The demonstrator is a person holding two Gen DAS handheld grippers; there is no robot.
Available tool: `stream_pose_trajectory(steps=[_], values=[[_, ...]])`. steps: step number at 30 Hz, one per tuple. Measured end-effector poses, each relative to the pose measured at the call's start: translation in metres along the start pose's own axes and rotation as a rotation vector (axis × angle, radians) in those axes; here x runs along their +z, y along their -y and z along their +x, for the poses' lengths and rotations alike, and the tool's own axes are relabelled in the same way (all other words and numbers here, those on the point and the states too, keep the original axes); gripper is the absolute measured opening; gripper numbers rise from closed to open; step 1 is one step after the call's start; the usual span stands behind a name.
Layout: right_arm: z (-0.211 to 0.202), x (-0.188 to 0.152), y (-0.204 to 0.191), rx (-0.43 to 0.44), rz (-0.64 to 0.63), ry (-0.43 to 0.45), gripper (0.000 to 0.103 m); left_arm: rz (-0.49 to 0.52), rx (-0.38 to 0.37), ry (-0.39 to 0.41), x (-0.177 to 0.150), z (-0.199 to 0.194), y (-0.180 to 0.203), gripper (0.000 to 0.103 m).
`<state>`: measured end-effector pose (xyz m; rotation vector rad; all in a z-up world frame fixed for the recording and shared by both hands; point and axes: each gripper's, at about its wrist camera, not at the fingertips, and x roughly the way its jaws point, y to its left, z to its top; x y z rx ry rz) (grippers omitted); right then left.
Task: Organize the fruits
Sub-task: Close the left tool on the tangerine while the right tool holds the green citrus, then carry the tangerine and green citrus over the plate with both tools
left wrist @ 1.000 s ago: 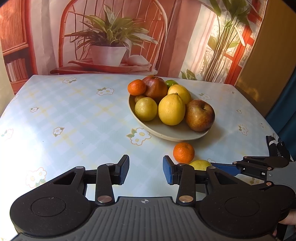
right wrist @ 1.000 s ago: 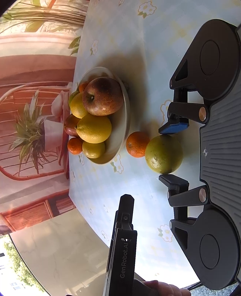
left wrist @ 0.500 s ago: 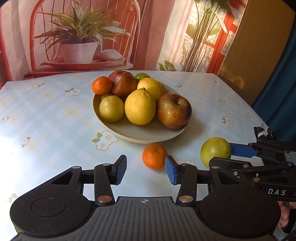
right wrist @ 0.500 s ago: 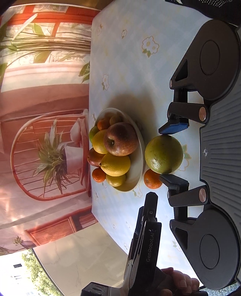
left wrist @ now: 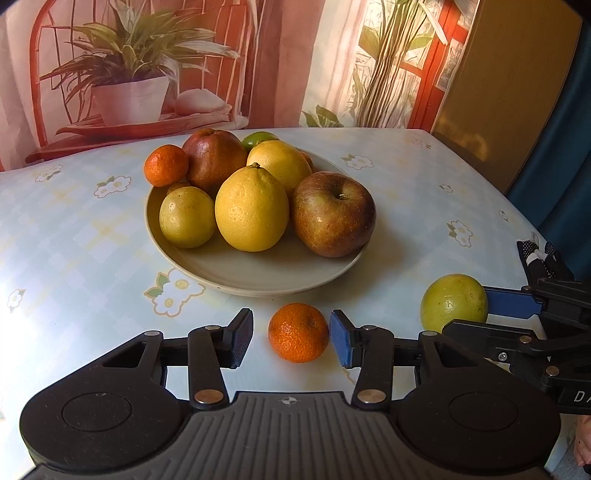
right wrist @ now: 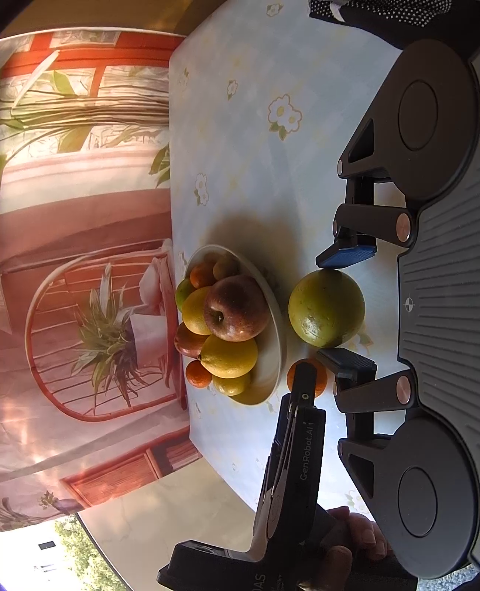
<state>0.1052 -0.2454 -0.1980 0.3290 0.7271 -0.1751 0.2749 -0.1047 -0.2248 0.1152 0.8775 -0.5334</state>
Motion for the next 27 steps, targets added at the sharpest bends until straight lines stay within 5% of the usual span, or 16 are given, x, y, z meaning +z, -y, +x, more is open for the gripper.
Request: stream_pose_trajectory(steps=[15,27], values=[[0.0,0.0,0.001,-0.012,0.002,-0.005,0.043,0.033,-0.001,-0.004,-0.003,0.008,0.005,0.039],[0.001,0.011,-0.008,0.008,-0.026,0.004,0.043,0.051,0.021,0.075,0.0,-0.027,-0.012,0.039]])
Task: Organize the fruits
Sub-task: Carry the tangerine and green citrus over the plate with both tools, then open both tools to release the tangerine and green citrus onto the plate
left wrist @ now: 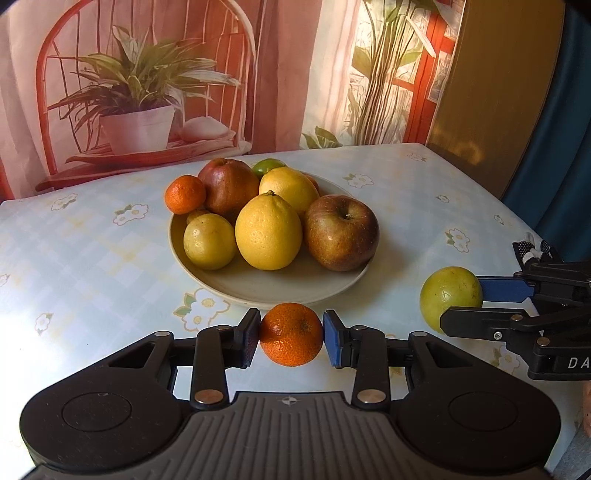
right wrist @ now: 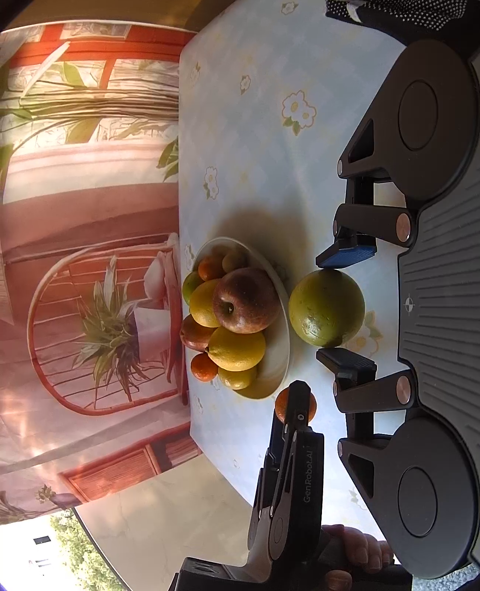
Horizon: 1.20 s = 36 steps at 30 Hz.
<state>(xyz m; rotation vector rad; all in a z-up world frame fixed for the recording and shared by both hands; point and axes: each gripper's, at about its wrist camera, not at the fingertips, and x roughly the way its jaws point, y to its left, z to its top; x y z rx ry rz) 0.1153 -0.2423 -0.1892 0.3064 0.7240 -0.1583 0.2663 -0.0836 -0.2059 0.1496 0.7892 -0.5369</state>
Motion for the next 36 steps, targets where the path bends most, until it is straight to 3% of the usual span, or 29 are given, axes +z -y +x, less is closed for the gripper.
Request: stream_pose_trajectory(steps=[14,29,36], values=[[0.028,0.051,-0.028,0.065,-0.081,0.017,0.043,-0.04,0.087,0.169,0.056,-0.044,-0.046,0.039],[0.082,0.045,-0.035,0.094,-0.047,-0.077,0.043,-0.079,0.01,0.043,0.042,0.012,-0.055,0.039],[0.092,0.047,-0.035,0.095,-0.039,-0.078,0.043,-0.114,-0.029,0.0,0.038,0.027,-0.06,0.039]])
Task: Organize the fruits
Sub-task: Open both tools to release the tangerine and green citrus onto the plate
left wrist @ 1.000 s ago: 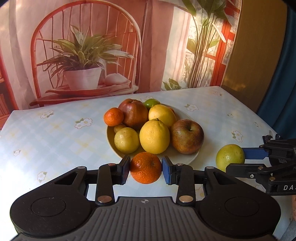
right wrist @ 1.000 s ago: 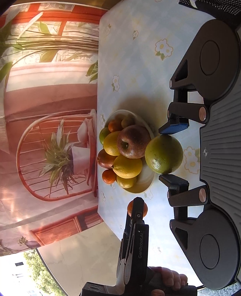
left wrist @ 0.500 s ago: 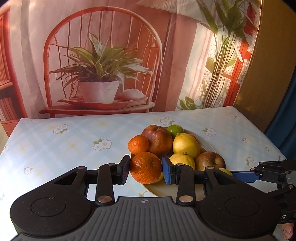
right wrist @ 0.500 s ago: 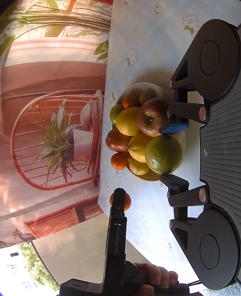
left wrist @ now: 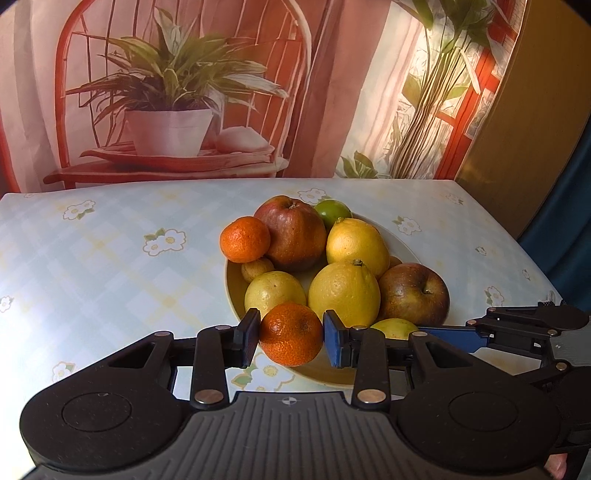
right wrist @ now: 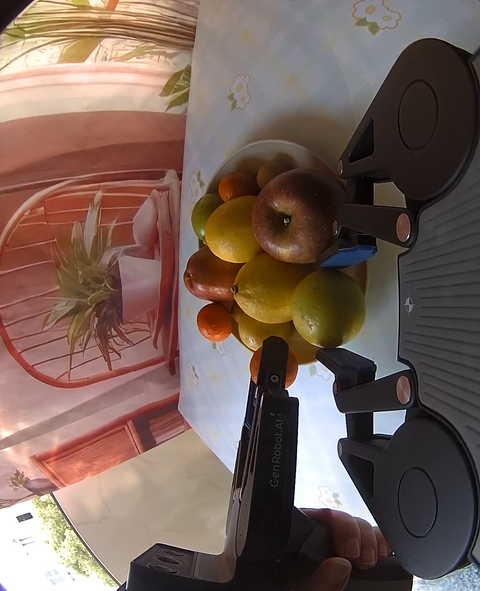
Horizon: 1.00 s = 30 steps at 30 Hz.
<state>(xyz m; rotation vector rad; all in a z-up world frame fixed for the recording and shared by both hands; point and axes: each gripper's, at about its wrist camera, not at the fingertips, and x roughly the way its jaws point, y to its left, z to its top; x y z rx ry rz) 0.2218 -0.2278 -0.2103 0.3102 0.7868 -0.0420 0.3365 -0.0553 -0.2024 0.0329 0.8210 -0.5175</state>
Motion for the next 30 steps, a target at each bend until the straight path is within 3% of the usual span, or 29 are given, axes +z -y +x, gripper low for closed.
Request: stream_pose_trajectory(steps=[14,30], values=[[0.001,0.0,0.0,-0.004,0.009,0.005,0.044,-0.034,-0.021,-0.037,0.002,0.012,-0.003,0.039],[-0.007,-0.006,0.001,-0.029,0.027,0.007,0.044,-0.048,-0.025,0.007,0.005,-0.003,-0.007,0.039]])
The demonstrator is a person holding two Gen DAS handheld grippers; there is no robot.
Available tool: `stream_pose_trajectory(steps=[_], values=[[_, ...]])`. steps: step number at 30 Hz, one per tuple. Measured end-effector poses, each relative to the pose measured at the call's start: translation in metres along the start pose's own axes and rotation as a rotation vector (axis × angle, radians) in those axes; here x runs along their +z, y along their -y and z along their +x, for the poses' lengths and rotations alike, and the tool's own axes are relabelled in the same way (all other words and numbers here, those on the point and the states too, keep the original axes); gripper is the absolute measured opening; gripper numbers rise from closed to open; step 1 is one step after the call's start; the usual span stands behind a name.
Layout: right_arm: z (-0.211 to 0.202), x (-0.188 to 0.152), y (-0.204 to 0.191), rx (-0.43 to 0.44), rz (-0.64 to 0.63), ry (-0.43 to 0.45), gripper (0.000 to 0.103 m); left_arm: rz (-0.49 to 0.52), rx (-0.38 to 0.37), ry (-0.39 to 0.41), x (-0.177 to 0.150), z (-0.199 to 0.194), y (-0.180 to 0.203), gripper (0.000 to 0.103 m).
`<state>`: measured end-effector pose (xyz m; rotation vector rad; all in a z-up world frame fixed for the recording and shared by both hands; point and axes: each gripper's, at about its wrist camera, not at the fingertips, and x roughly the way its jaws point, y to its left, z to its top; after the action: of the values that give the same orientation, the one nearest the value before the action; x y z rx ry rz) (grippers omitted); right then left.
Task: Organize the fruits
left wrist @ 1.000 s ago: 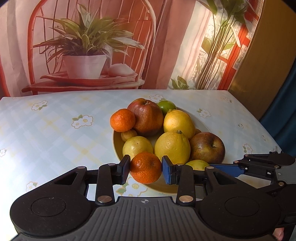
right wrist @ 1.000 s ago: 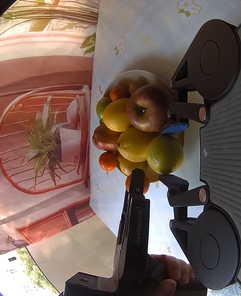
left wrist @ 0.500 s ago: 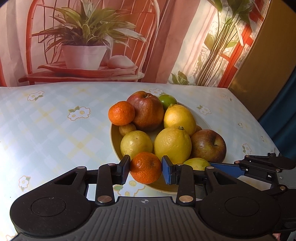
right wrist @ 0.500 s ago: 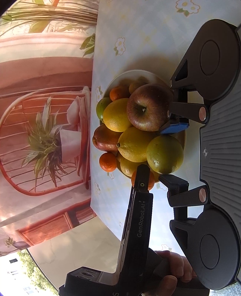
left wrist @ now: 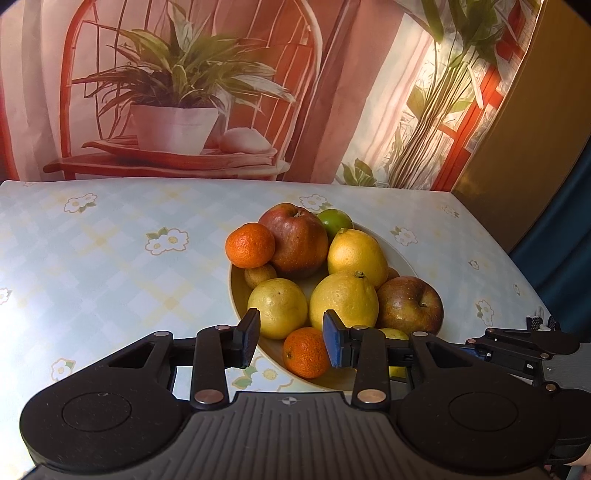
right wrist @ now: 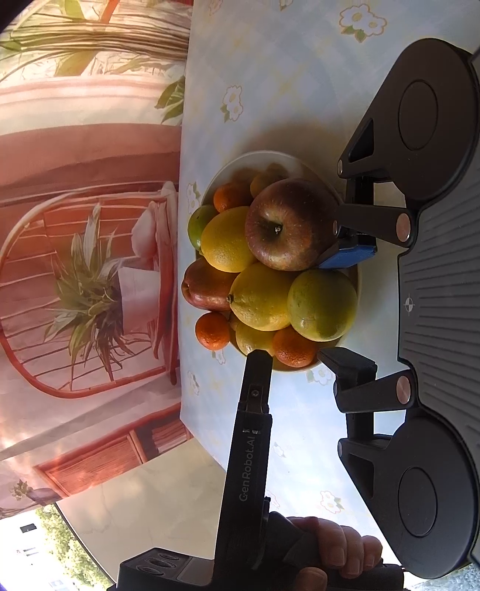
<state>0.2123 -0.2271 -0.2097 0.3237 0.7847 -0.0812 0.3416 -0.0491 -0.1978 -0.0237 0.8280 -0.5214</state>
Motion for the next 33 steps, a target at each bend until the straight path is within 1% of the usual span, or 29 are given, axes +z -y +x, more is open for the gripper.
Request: stream_pose_trajectory(steps=[5,6,8,10,13,17,19,20,21,23,25,26,28,29,31,33], values=[[-0.005,-0.003,0.001,-0.014,0.014,-0.003,0.044,0.008,0.01,0.016,-0.002,-0.009,-0.001,0.039],[-0.005,-0.004,0.002,-0.012,0.021,-0.007,0.042,0.011,0.012,0.018,-0.002,-0.011,-0.001,0.039],[-0.004,-0.004,0.004,-0.009,0.038,-0.011,0.035,0.017,0.016,0.02,-0.004,-0.014,-0.001,0.039],[-0.003,-0.004,0.007,0.006,0.058,-0.012,0.033,0.025,0.022,0.021,-0.006,-0.017,0.0,0.039],[0.001,-0.005,0.006,0.016,0.061,-0.013,0.033,0.04,0.034,0.024,-0.009,-0.021,0.001,0.039],[0.001,-0.004,0.002,-0.004,0.056,-0.016,0.034,0.064,0.043,0.037,-0.01,-0.028,0.005,0.04],[-0.003,-0.003,0.001,-0.012,0.056,-0.006,0.038,0.065,0.05,0.047,-0.01,-0.034,0.007,0.041],[-0.008,-0.002,0.001,-0.012,0.06,0.004,0.038,0.065,0.058,0.051,-0.01,-0.037,0.008,0.042],[-0.012,-0.001,0.0,-0.016,0.062,0.014,0.038,0.064,0.066,0.054,-0.009,-0.039,0.008,0.045],[-0.021,0.002,-0.002,-0.025,0.057,0.032,0.041,0.058,0.078,0.069,-0.008,-0.048,0.009,0.052],[-0.032,0.006,-0.004,-0.04,0.049,0.05,0.049,0.042,0.08,0.092,-0.006,-0.061,0.009,0.054],[-0.038,0.008,-0.004,-0.046,0.044,0.061,0.051,0.033,0.081,0.101,-0.006,-0.066,0.009,0.057],[-0.049,0.012,-0.006,-0.061,0.039,0.077,0.062,0.011,0.084,0.124,-0.004,-0.079,0.009,0.063],[-0.057,0.015,-0.008,-0.072,0.034,0.087,0.066,0.002,0.088,0.135,-0.003,-0.086,0.009,0.066],[-0.069,0.02,-0.012,-0.092,0.019,0.097,0.081,-0.008,0.093,0.153,-0.001,-0.097,0.01,0.068],[-0.083,0.026,-0.017,-0.105,0.002,0.107,0.088,-0.02,0.097,0.163,0.0,-0.108,0.011,0.073]])
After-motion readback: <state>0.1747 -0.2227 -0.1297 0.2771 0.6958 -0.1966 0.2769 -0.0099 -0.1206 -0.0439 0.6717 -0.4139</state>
